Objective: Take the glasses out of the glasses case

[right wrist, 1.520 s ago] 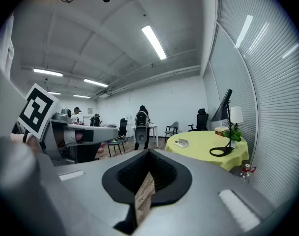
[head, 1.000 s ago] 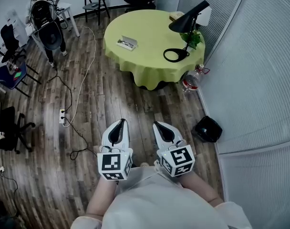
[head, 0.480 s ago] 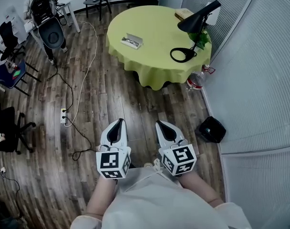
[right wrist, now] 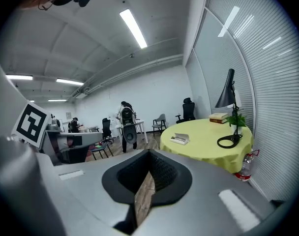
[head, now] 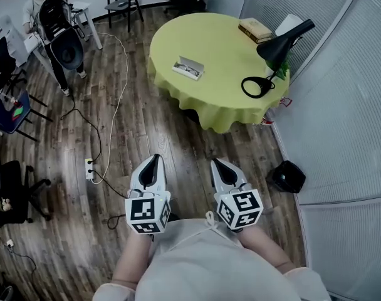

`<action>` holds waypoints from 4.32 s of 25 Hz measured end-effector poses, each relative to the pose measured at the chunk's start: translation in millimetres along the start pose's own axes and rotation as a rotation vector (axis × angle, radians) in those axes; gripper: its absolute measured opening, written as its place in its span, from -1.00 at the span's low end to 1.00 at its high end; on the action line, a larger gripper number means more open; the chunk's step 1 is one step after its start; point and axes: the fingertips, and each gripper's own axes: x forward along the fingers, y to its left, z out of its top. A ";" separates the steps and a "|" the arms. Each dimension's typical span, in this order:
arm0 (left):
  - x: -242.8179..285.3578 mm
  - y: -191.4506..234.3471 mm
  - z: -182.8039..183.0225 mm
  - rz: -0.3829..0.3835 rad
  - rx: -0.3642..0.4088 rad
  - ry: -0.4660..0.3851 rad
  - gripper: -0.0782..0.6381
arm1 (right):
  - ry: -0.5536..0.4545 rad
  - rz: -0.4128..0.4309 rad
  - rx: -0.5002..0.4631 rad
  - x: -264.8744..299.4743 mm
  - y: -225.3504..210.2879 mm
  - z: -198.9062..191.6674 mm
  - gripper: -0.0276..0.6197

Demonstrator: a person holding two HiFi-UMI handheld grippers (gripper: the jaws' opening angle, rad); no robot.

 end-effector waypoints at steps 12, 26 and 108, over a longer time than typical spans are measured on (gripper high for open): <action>40.2 189.4 4.9 0.019 -0.076 0.082 -0.76 | 0.035 -0.033 0.044 154.4 91.6 19.3 -0.91; 165.7 251.0 18.3 0.029 -0.071 0.112 -0.76 | 0.083 -0.051 0.068 290.5 40.1 45.8 -0.91; 686.6 56.4 -142.9 -1.165 1.122 0.780 -0.65 | 0.342 -0.544 0.485 516.9 -281.2 -12.7 -0.91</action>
